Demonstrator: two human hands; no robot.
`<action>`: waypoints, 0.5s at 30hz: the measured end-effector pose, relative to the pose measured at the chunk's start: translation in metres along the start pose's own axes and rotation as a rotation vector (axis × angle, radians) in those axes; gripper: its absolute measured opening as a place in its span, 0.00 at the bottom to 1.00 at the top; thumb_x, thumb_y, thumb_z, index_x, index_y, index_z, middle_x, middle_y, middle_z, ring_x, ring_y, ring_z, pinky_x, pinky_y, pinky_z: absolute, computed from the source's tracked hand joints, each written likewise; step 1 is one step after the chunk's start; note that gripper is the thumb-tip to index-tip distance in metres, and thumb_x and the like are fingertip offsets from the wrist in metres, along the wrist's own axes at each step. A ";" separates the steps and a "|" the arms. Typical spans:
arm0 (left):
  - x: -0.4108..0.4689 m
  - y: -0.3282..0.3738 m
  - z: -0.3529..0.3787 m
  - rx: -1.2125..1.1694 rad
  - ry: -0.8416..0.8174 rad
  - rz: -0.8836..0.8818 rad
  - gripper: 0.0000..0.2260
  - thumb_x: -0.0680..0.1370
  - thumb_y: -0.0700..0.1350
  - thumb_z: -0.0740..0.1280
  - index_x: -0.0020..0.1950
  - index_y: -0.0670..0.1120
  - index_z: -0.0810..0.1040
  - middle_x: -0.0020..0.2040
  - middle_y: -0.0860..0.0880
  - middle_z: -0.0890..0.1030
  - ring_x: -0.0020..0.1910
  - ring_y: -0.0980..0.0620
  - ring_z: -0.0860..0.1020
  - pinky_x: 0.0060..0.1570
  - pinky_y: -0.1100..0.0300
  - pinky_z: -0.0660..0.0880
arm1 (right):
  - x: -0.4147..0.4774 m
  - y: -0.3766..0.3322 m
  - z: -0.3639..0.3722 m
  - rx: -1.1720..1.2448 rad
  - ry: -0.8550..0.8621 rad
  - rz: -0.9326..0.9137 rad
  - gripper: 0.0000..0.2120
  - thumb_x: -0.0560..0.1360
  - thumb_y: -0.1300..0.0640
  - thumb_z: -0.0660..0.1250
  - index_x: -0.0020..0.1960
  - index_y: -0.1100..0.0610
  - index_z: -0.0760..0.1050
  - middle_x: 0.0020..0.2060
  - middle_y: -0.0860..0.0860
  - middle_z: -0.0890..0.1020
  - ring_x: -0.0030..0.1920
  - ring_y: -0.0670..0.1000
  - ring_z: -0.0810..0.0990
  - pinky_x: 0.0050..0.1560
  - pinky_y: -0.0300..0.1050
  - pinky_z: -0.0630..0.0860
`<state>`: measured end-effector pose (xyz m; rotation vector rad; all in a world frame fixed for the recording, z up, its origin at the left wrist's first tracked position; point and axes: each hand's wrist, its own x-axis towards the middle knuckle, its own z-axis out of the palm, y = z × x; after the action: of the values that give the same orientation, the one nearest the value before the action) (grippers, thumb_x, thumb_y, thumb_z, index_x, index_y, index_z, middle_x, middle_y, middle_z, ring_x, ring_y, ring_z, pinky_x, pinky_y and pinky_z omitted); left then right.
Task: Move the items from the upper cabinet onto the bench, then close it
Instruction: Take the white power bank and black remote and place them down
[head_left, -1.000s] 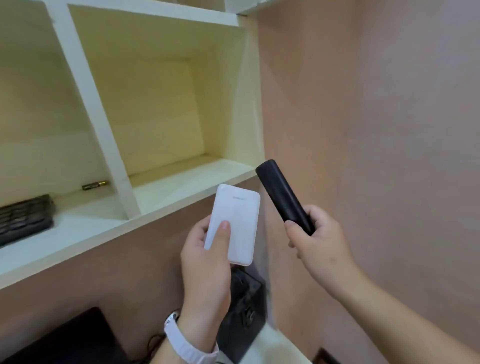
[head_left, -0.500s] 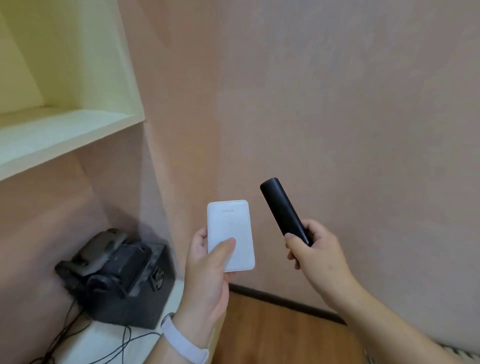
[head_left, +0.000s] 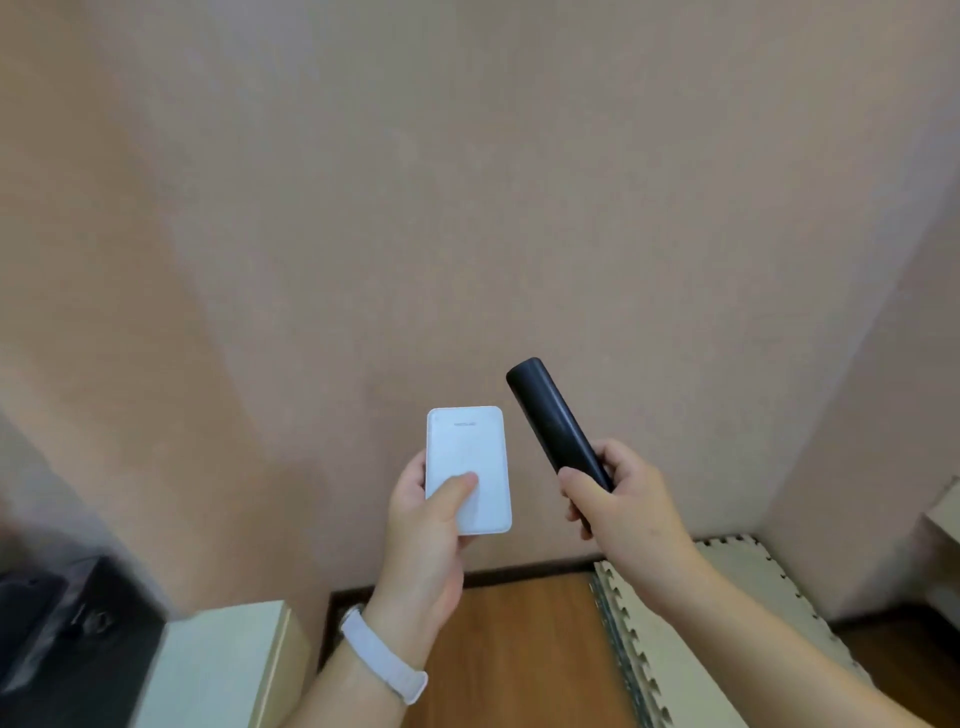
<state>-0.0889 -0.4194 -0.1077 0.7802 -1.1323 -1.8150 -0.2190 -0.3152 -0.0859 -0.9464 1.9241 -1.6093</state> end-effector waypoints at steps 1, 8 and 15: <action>-0.008 -0.010 0.021 0.014 -0.030 -0.011 0.15 0.78 0.35 0.64 0.62 0.49 0.77 0.54 0.47 0.84 0.53 0.45 0.81 0.43 0.51 0.80 | -0.009 0.005 -0.025 -0.003 0.035 0.007 0.02 0.75 0.61 0.67 0.47 0.55 0.76 0.31 0.52 0.76 0.30 0.46 0.75 0.30 0.41 0.73; -0.064 -0.083 0.170 0.096 -0.252 -0.110 0.17 0.77 0.34 0.64 0.64 0.48 0.74 0.57 0.45 0.81 0.53 0.45 0.80 0.38 0.55 0.79 | -0.088 0.051 -0.199 -0.091 0.299 0.072 0.02 0.76 0.57 0.67 0.48 0.52 0.75 0.33 0.55 0.78 0.29 0.45 0.74 0.31 0.39 0.73; -0.140 -0.153 0.303 0.142 -0.520 -0.212 0.13 0.77 0.33 0.64 0.58 0.47 0.75 0.53 0.44 0.80 0.48 0.46 0.80 0.37 0.54 0.79 | -0.165 0.089 -0.334 -0.087 0.552 0.158 0.02 0.76 0.56 0.67 0.48 0.52 0.75 0.32 0.53 0.78 0.31 0.48 0.75 0.33 0.43 0.74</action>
<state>-0.3260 -0.1391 -0.1166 0.5325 -1.5700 -2.2097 -0.3700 0.0354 -0.1151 -0.3804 2.3730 -1.8340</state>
